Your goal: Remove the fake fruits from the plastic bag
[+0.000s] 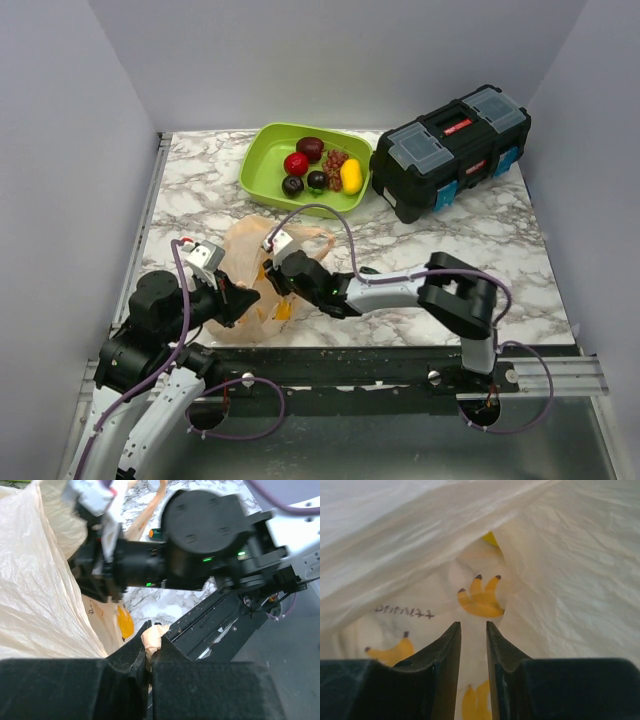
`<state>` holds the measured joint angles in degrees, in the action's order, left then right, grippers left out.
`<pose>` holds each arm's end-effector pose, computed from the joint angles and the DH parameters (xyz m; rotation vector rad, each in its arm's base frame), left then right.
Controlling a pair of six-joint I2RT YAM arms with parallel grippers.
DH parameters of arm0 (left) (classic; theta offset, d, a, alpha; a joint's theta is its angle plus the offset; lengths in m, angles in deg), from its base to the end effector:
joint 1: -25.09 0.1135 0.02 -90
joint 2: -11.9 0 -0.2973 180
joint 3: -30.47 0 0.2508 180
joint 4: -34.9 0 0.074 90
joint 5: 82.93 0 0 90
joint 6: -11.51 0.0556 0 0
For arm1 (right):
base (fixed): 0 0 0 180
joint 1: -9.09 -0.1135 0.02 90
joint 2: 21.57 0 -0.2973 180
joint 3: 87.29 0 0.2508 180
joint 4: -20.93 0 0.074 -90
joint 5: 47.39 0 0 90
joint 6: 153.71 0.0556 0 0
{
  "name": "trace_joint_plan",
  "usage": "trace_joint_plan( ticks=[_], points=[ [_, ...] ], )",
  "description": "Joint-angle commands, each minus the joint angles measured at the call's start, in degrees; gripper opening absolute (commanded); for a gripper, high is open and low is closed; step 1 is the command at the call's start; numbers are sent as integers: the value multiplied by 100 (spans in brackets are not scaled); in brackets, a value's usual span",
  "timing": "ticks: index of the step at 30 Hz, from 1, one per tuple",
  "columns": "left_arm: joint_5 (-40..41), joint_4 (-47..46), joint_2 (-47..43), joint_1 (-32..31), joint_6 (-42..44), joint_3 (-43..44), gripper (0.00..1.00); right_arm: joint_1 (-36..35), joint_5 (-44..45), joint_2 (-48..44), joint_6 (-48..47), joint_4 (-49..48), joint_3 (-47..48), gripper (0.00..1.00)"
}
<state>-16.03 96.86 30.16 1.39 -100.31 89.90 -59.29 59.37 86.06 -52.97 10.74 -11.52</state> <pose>0.0310 -0.0374 0.3273 0.3139 1.9896 -0.9083 0.1775 0.4043 0.2175 -0.7792 1.8258 0.6295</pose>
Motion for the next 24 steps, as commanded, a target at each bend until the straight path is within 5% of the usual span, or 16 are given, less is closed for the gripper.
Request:
trace_joint_plan(
  ticks=[1, 8, 13, 24],
  points=[
    [-283, -127, -66, 6, 117, -58, 0, 25, 600, 871, -206, -705, 615, 28],
    [-341, -128, -73, 6, 143, -58, 0, 85, 1863, 1960, -419, -992, 1432, 26],
    [-216, -86, -80, 6, 105, -47, 0, 244, 3296, 1891, -478, -1143, 1251, 29],
    [264, 1486, 585, 6, -347, 320, 0, 750, 3463, 1172, 294, -1158, 500, 33]
  ],
)
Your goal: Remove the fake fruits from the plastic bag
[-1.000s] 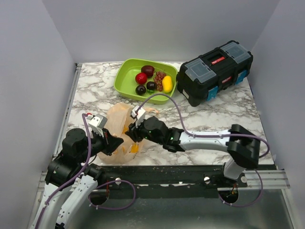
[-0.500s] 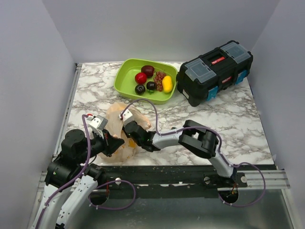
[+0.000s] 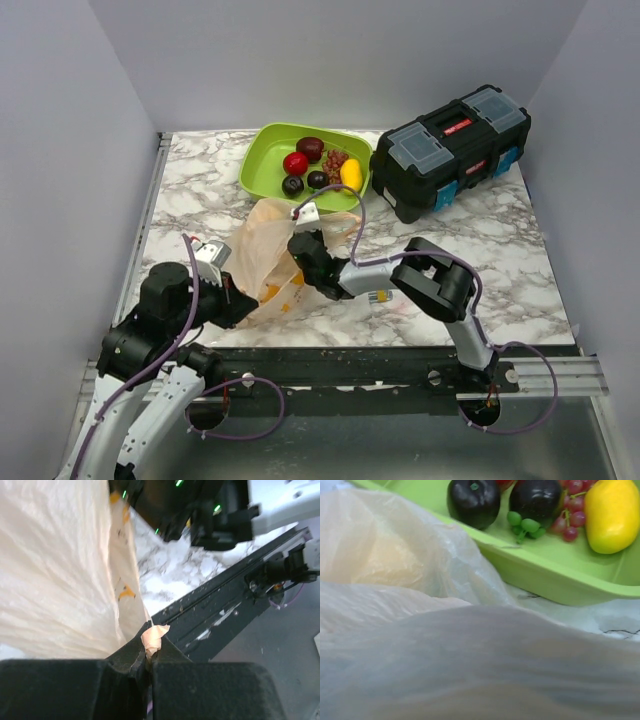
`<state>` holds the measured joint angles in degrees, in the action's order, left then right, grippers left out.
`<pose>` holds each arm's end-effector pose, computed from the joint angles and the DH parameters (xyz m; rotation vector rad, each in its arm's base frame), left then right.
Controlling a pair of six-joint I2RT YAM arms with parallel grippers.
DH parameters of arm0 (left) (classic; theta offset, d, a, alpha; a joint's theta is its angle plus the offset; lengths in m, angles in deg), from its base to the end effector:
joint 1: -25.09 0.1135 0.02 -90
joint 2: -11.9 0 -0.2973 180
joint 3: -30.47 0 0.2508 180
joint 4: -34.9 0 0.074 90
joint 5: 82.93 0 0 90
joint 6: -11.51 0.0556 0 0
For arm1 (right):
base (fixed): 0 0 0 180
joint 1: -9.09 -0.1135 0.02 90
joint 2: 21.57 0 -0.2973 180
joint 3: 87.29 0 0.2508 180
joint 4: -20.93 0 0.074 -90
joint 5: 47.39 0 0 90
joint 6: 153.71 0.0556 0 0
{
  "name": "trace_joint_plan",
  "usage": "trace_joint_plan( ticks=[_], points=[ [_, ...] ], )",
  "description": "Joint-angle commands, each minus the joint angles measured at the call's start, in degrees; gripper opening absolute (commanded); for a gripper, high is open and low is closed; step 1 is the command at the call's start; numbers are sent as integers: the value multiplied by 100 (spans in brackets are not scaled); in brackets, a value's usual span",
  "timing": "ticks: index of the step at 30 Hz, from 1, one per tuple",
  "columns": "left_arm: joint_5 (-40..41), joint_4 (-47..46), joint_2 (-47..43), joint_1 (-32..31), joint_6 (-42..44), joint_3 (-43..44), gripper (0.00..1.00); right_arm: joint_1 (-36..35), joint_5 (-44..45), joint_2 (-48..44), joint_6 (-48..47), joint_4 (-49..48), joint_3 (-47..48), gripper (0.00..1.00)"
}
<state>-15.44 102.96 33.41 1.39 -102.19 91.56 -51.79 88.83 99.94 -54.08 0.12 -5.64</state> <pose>0.0344 -0.0383 0.3225 0.2535 2.1401 -0.9020 0.2658 0.3947 0.1695 -0.2726 1.7791 0.1083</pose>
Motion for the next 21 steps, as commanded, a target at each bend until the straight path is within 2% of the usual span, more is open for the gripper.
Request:
trace_joint_plan(
  ticks=[1, 5, 11, 17, 21],
  points=[
    [179, 966, 308, 6, -180, 147, 0, 4, 583, -247, 482, -61, -126, 33],
    [-387, 861, 475, 6, -232, -11, 0, 5, 800, -471, 934, -206, -575, 33],
    [-919, 502, 847, -265, -311, -646, 0, 137, 452, -569, 717, -910, -843, 33],
    [-231, -46, 1254, -1339, -763, -857, 0, 226, 293, -742, 120, -1863, -1051, 34],
    [289, 98, 1428, -1382, -930, -726, 0, 260, -37, -832, -54, -1696, -1061, 35]
  ],
)
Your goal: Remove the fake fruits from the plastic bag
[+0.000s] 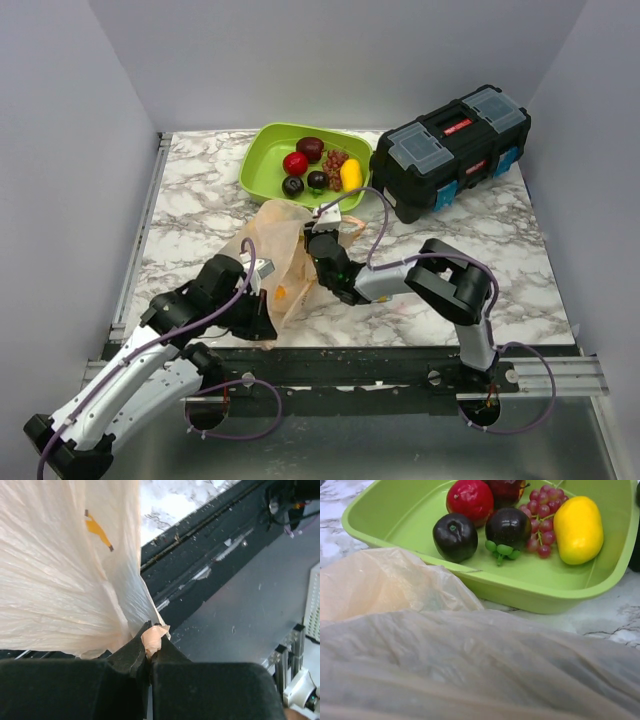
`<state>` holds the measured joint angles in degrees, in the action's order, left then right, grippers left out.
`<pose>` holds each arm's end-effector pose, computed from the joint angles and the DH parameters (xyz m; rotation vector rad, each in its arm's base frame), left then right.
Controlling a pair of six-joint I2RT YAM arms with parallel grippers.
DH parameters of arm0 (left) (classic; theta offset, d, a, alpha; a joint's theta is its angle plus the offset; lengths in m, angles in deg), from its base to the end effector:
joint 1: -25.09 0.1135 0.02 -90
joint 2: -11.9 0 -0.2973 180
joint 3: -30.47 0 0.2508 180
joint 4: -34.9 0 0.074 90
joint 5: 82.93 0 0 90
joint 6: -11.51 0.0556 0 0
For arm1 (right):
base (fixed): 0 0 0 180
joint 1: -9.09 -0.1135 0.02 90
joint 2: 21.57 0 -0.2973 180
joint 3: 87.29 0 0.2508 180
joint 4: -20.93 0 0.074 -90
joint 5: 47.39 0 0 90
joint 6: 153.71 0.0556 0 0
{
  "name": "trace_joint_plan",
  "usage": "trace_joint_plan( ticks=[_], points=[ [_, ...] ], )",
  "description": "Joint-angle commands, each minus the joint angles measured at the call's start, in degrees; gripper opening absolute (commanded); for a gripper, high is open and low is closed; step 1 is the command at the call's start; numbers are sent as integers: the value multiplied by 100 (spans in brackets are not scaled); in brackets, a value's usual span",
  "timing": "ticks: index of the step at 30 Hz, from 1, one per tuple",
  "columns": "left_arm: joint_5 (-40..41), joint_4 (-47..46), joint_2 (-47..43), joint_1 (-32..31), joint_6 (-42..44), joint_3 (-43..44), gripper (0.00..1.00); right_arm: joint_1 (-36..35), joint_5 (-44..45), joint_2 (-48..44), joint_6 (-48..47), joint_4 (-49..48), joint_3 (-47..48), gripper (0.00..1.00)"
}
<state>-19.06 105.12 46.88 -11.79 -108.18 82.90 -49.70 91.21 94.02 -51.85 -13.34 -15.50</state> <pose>0.0578 -0.0740 0.2605 0.3748 2.6453 -1.0091 0.2630 0.3536 0.1897 -0.0751 1.6824 0.1901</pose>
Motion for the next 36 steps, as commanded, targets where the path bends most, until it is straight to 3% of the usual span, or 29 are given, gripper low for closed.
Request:
trace_joint_plan(
  ticks=[1, 5, 17, 25, 28, 36],
  points=[
    [768, -122, 54, -59, -400, 140, 0, 43, -474, -293, -256, -305, -151, 37],
    [577, -353, -33, -61, -670, 220, 0, 40, -1987, -544, -144, -201, -599, 55],
    [787, -535, -323, -66, -459, 590, 0, 9, -5160, -302, 1151, -324, -453, 71],
    [213, -1637, -257, -71, -767, 544, 0, 6, -5985, 503, 2130, -501, 382, 80],
    [3, -2087, -32, -72, -866, 560, 0, 3, -6018, 837, 2305, -649, 550, 88],
    [-149, -2379, 311, -126, -905, 571, 0, -19, -6522, 1519, 2640, -1080, 1110, 94]
  ],
)
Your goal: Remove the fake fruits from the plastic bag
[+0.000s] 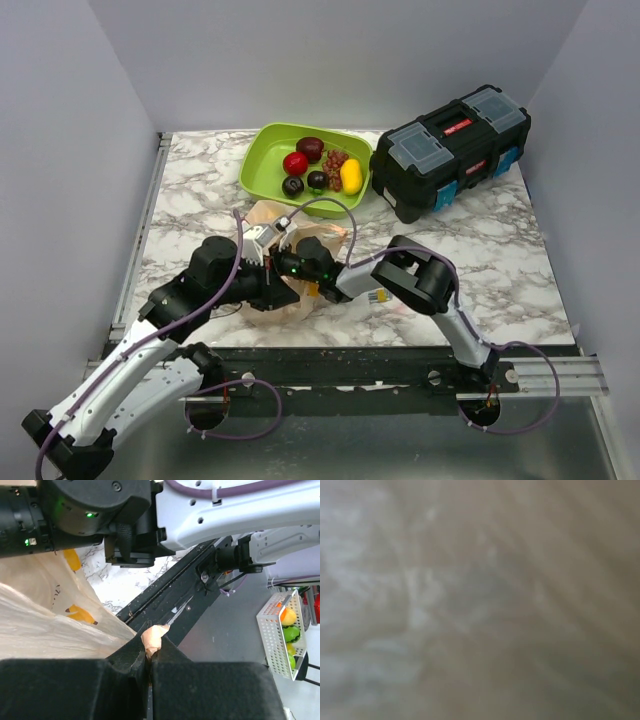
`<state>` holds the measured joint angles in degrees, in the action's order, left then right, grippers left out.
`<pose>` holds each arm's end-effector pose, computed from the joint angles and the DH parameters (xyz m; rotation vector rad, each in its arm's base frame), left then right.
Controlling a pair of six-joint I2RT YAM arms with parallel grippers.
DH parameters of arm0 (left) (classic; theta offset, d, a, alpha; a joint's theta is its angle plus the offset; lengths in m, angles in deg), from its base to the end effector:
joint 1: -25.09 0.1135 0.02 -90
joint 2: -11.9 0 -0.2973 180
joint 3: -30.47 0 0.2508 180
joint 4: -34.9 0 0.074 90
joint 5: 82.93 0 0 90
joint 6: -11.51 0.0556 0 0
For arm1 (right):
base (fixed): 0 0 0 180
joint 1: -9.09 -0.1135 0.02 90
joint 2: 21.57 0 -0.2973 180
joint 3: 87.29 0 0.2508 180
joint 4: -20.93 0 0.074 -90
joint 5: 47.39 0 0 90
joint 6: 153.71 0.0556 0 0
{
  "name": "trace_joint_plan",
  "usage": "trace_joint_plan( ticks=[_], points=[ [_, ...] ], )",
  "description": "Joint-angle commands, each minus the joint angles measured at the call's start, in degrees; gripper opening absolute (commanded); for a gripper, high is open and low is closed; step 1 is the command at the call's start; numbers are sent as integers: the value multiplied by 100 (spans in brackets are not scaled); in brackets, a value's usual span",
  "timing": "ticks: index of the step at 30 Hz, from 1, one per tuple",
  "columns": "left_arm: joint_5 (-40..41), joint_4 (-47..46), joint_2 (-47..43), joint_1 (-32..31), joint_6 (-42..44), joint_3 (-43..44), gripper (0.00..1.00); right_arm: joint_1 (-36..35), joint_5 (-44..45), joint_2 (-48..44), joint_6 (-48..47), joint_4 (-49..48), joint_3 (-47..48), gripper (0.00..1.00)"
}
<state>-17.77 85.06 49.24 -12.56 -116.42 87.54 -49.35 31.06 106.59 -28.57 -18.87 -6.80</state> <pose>0.0863 -0.0961 0.3155 0.2825 2.2860 -1.1993 0.2521 0.4317 0.1443 -0.5490 1.8315 1.3414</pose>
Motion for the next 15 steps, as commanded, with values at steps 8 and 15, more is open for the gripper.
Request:
trace_joint_plan(
  ticks=[8, 15],
  points=[
    [-377, -714, 207, -95, -324, -5, 0, -217, -522, 745, 579, -786, 569, 100],
    [-525, -1093, 523, -152, -570, -11, 0, -447, -75, 1192, 517, -416, 1217, 100]
  ],
)
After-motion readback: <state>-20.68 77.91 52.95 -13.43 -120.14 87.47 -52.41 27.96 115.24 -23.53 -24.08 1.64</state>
